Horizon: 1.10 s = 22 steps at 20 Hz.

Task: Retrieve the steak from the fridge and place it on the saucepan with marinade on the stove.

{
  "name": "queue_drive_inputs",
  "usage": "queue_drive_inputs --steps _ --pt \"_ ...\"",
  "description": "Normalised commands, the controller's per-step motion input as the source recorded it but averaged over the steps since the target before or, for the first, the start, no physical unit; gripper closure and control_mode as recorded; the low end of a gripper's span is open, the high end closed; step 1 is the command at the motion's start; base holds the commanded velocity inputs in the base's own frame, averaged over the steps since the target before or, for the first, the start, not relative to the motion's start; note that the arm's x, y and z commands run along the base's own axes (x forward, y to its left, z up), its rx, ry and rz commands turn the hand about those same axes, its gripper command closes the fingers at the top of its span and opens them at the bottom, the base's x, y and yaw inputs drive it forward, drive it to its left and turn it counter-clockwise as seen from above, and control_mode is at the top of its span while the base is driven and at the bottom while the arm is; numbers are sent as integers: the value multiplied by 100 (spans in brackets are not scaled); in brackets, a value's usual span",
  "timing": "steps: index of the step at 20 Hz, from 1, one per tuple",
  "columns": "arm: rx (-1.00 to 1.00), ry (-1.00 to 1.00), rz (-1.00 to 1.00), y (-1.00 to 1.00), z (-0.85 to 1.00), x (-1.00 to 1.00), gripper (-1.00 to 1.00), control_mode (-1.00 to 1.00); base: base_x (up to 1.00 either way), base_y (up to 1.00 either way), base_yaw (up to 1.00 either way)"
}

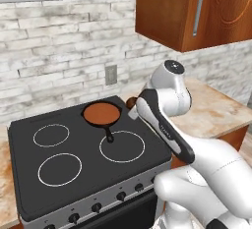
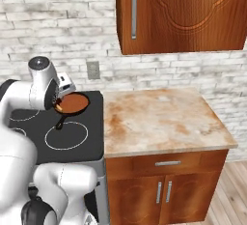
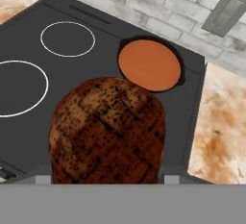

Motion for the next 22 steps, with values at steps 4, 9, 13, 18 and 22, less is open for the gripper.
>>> queue_drive_inputs --steps 4,9,13,18,22 --pt "0 0 0 22 -10 49 100 -100 0 0 0" --pt "-1 0 -3 52 -8 69 100 -100 0 0 0" --pt "-2 0 -4 57 -15 72 100 -100 0 0 0" --pt "-2 3 0 18 -18 68 100 -100 0 0 0" --pt "0 2 0 0 -21 59 100 -100 0 0 0"
